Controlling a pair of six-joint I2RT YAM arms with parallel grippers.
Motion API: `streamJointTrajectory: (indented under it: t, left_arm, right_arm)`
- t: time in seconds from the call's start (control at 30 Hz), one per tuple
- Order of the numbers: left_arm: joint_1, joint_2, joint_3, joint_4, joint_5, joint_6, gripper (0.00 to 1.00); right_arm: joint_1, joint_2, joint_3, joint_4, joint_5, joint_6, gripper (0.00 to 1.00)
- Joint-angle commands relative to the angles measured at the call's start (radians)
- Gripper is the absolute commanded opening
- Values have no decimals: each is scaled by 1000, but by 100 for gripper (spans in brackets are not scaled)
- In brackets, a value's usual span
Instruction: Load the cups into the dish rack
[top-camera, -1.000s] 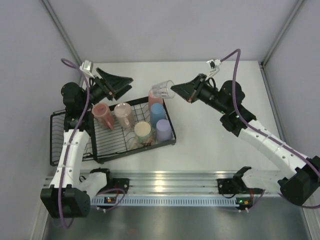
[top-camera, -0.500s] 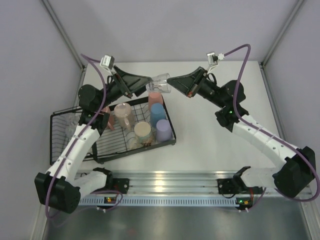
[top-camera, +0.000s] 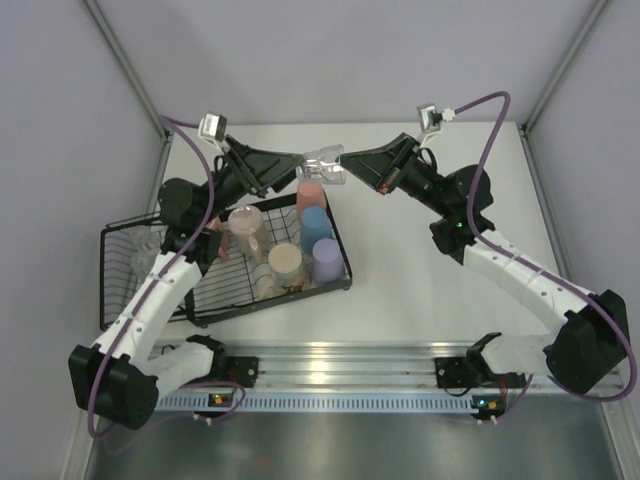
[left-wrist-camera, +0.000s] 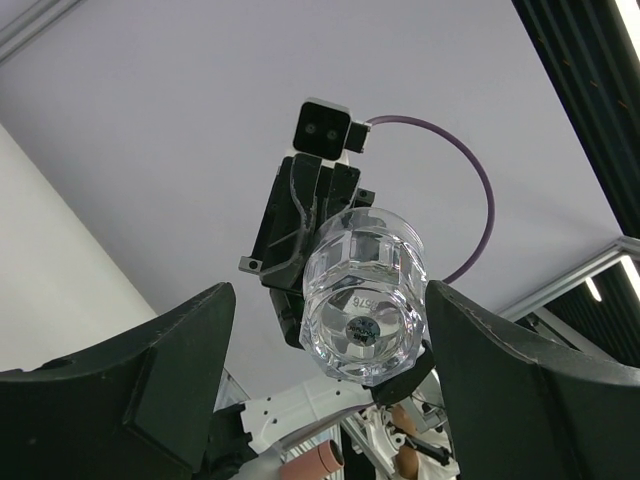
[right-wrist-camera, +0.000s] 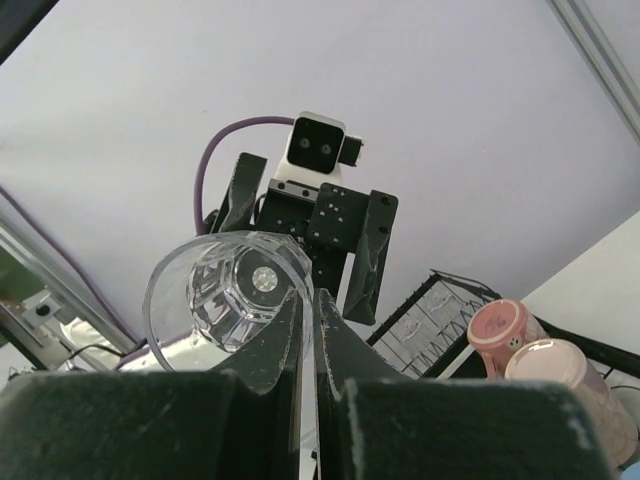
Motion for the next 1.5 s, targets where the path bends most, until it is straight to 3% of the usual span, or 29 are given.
streamJointTrajectory:
  t: [0.0, 0.27, 0.37, 0.4, 0.47, 0.5, 0.53, 0.6, 0.63, 0.67, 0.73, 0.83, 0.97, 1.07, 1.17, 1.33, 1.47]
  left_arm:
    - [-28, -18, -7, 73, -26, 17, 82]
    - [-111, 23, -8, 75, -48, 49, 76]
    - [-112, 17, -10, 73, -57, 63, 57]
    - [-111, 14, -11, 73, -70, 67, 35]
    - [-112, 11, -11, 58, -83, 78, 15]
    - [-111, 7, -7, 34, -96, 92, 3]
    - [-111, 2, 13, -55, -107, 142, 0]
    - [-111, -16, 45, -196, -158, 219, 0]
    - [-111, -26, 62, -353, -187, 309, 0]
    - [-109, -42, 105, -435, -216, 358, 0]
    - [-111, -62, 139, -643, -353, 475, 0]
    - [-109, -93, 202, -843, -579, 556, 0]
    - [-103, -105, 292, -1168, -852, 574, 0]
    - [-98, -101, 372, -1284, -1019, 587, 0]
    - [-97, -102, 438, -1408, -1167, 591, 0]
    - [-95, -88, 524, -1653, -1342, 559, 0]
    - [-95, -139, 530, -1761, -1454, 520, 0]
  right_arm:
    - [-14, 14, 6, 122, -4, 33, 0]
    - [-14, 49, -11, 150, -12, 48, 0]
    - [-14, 49, -26, 154, -10, 46, 0]
    - [-14, 48, -34, 154, -10, 45, 0]
    - [-14, 46, -40, 150, -12, 42, 0]
    - [-15, 46, -45, 148, -15, 40, 4]
    - [-17, 44, -49, 145, -20, 40, 16]
    - [-20, 40, -55, 122, -43, 34, 30]
    - [-24, 34, -62, 114, -46, 33, 38]
    - [-26, 14, -80, 90, -49, 20, 58]
    - [-32, -11, -97, 46, -49, -1, 80]
    - [-35, -67, -117, -95, -37, -70, 98]
    - [-33, -140, -79, -400, 55, -194, 99]
    - [-33, -187, -37, -587, 149, -274, 99]
    - [-35, -219, -11, -677, 198, -329, 99]
    - [-35, -244, -8, -700, 187, -357, 99]
    - [-37, -242, -19, -702, 161, -366, 99]
